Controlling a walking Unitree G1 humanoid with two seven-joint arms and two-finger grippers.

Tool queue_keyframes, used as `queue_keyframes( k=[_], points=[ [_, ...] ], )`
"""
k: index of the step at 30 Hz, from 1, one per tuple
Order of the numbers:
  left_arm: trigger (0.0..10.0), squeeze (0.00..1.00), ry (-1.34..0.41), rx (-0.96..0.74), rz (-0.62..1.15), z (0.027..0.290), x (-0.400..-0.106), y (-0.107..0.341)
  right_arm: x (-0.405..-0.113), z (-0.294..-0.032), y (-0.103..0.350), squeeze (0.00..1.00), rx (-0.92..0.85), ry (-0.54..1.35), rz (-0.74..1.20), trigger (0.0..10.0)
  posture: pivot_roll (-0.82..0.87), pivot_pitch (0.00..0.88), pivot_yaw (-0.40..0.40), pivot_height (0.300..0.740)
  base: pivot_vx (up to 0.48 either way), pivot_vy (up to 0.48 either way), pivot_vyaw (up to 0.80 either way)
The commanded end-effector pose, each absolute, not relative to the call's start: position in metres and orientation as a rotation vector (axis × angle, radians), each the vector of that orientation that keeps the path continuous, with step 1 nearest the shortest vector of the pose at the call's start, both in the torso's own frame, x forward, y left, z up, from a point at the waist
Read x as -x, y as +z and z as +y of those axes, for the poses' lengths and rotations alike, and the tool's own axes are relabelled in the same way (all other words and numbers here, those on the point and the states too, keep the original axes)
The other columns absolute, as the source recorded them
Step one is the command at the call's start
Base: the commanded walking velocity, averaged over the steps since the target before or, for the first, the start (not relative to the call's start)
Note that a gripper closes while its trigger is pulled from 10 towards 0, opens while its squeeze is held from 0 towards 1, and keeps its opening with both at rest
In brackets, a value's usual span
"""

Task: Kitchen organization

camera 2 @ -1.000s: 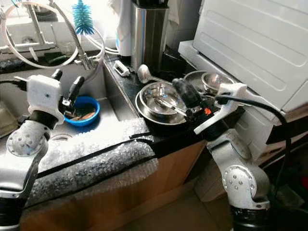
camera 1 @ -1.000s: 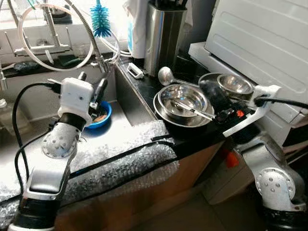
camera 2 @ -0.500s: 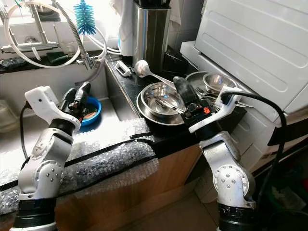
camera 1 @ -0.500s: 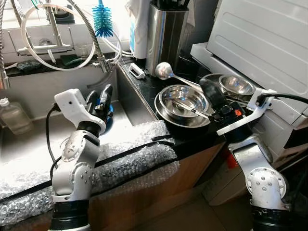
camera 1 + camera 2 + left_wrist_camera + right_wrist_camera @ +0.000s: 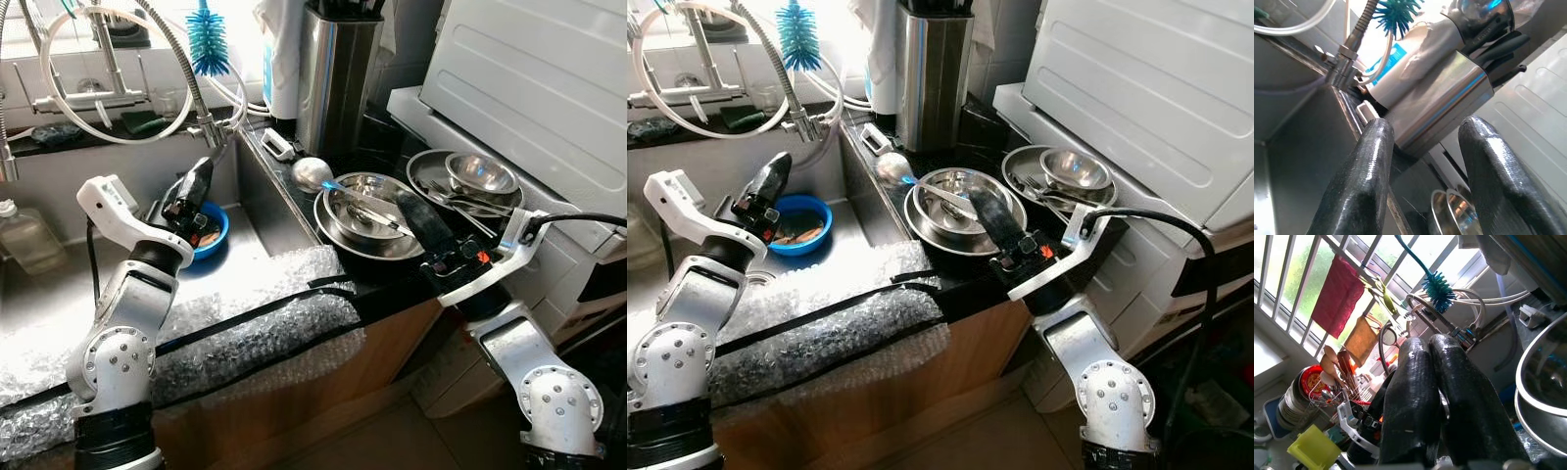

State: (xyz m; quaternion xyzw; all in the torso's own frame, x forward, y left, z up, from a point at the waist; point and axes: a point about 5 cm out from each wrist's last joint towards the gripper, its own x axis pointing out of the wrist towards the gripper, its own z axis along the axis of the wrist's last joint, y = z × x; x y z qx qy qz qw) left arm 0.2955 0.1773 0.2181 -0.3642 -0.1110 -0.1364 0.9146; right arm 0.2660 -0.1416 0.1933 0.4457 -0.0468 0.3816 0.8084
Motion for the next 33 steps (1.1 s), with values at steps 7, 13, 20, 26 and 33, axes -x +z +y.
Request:
queue_keyframes(
  k=[7,13,20,26,33],
  points=[
    [10.0,0.0,-0.336,0.77,-0.227,0.17,-0.29,0.228,-0.265,-0.141,0.208,0.0,-0.916,0.821,-0.165,10.0,-0.06,0.0,-0.08,0.74,0.0,0.0,0.0],
    [10.0,0.0,-0.341,0.795,-0.248,0.172,-0.29,0.234,-0.273,-0.159,0.228,0.0,-0.845,0.708,-0.29,10.0,-0.05,0.0,-0.055,0.74,0.0,0.0,0.0],
    [10.0,0.0,-0.372,0.846,-0.271,0.164,-0.293,0.242,-0.271,-0.156,0.237,0.0,-0.942,0.753,-0.349,10.0,-0.04,0.0,-0.058,0.74,0.0,0.0,0.0],
    [10.0,0.0,-0.426,0.968,-0.241,0.157,-0.287,0.234,-0.26,-0.133,0.217,0.0,-1.134,0.882,-0.237,10.0,-0.03,0.0,-0.07,0.74,0.0,0.0,0.0],
    [10.0,0.0,-0.46,1.06,-0.231,0.152,-0.282,0.229,-0.252,-0.123,0.2,0.0,-1.254,0.923,-0.156,10.0,-0.03,0.0,-0.078,0.74,0.0,0.0,0.0]
  ],
)
